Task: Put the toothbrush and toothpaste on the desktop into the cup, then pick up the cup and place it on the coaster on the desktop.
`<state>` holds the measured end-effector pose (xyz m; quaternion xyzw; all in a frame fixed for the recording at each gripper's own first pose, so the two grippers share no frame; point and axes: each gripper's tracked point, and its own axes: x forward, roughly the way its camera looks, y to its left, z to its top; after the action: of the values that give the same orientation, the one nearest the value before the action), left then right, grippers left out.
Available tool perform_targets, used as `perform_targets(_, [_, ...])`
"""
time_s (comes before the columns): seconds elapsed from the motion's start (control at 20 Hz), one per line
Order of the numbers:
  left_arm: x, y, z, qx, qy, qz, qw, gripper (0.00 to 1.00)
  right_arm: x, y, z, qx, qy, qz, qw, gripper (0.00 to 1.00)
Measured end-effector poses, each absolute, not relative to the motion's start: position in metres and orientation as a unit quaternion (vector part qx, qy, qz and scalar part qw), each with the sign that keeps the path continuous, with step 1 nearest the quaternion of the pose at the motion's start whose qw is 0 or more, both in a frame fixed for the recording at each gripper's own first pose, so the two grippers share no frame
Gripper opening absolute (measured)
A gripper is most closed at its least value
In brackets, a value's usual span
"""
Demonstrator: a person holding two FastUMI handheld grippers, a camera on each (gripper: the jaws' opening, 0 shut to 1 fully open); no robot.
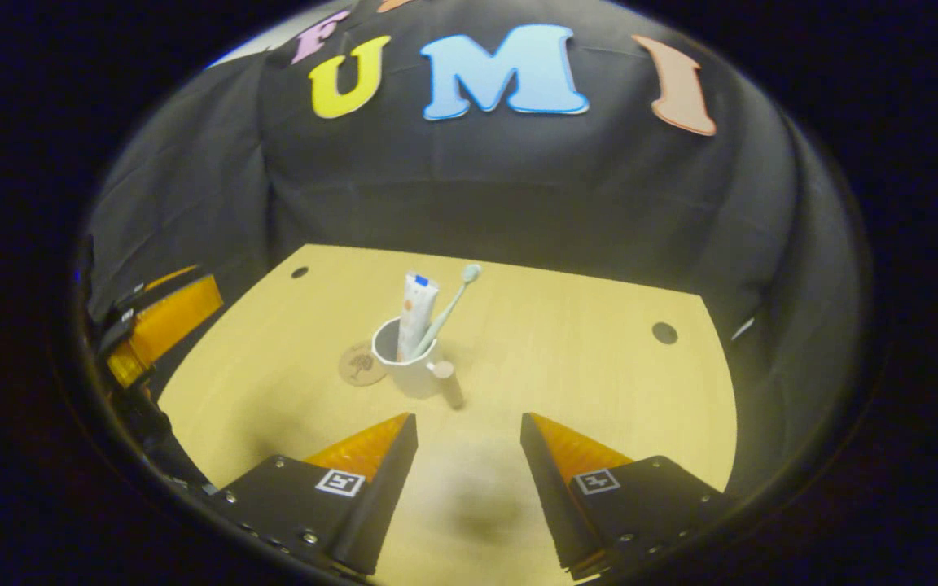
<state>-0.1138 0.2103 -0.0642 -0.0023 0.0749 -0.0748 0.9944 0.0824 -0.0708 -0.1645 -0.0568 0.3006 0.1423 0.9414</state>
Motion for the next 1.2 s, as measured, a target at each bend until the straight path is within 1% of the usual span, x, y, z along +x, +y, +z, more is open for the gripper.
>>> perform_targets(0.2, [-0.128, 0.233, -0.064, -0.007, 0.085, -0.048, 0.995, 0.96, 0.09, -0.052, -0.171, -0.113, 0.322, 0.202, 0.918, 0.78])
perform_targets(0.4, [-0.142, 0.255, -0.069, -0.007, 0.095, -0.023, 0.995, 0.96, 0.096, -0.044, -0.188, -0.172, 0.362, 0.247, 0.882, 0.77])
perform_targets(0.55, [-0.149, 0.267, -0.07, -0.015, 0.104, -0.008, 0.994, 0.96, 0.107, -0.037, -0.194, -0.199, 0.376, 0.263, 0.866, 0.76])
perform_targets(0.95, [-0.176, 0.307, -0.082, -0.008, 0.125, 0.039, 0.991, 0.97, 0.16, -0.024, -0.193, -0.22, 0.381, 0.291, 0.85, 0.76])
perform_targets(1.2, [-0.191, 0.32, -0.081, -0.016, 0.129, 0.066, 0.989, 0.96, 0.182, -0.032, -0.213, -0.221, 0.415, 0.296, 0.831, 0.77])
